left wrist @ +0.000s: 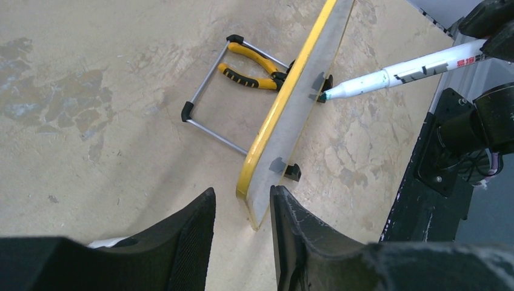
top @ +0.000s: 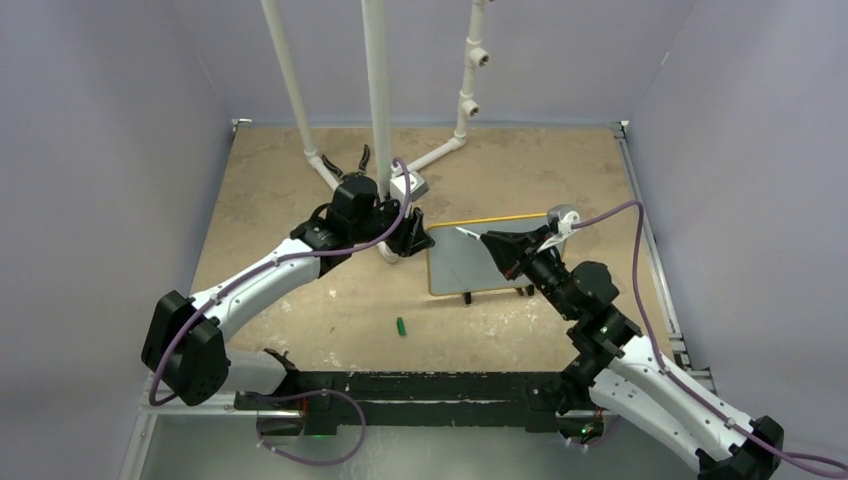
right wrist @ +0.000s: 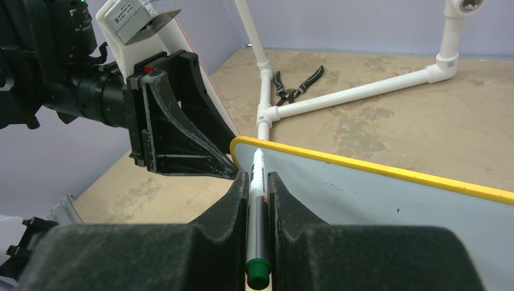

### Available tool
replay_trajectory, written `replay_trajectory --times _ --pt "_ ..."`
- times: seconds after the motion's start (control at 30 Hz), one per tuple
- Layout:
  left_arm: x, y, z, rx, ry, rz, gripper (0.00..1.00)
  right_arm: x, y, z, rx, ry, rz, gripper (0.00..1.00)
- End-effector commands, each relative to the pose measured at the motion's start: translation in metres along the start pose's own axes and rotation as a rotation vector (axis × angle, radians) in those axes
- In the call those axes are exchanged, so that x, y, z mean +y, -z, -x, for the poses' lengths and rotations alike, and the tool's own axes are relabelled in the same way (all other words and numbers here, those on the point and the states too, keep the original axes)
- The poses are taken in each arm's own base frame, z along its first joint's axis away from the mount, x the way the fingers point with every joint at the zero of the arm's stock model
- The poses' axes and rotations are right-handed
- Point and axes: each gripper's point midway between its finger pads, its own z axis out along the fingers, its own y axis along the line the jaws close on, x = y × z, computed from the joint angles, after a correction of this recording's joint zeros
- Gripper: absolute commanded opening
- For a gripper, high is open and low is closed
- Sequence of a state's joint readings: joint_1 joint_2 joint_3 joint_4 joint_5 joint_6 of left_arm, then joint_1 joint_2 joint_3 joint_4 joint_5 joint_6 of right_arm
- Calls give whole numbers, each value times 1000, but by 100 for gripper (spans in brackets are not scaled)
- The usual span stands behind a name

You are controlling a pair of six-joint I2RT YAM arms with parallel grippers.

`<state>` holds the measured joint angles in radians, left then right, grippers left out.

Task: Write a sentence on the whiteboard
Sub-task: Move the whiteboard stand to the center of the board, then write a sentence on the whiteboard.

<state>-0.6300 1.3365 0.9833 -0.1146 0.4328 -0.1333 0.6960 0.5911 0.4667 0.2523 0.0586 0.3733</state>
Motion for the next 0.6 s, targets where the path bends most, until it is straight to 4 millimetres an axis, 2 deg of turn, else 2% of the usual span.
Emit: replay_trajectory --times 0.0,0.27,0.57 --pt "8 -4 1 -21 -22 -13 36 11 -6 6 -30 34 53 0" --pt "9 -9 -4 -10 -10 -50 31 12 -18 -3 -2 59 57 0" --pt "8 -12 -7 -4 -2 -71 17 21 -21 -7 1 69 93 0"
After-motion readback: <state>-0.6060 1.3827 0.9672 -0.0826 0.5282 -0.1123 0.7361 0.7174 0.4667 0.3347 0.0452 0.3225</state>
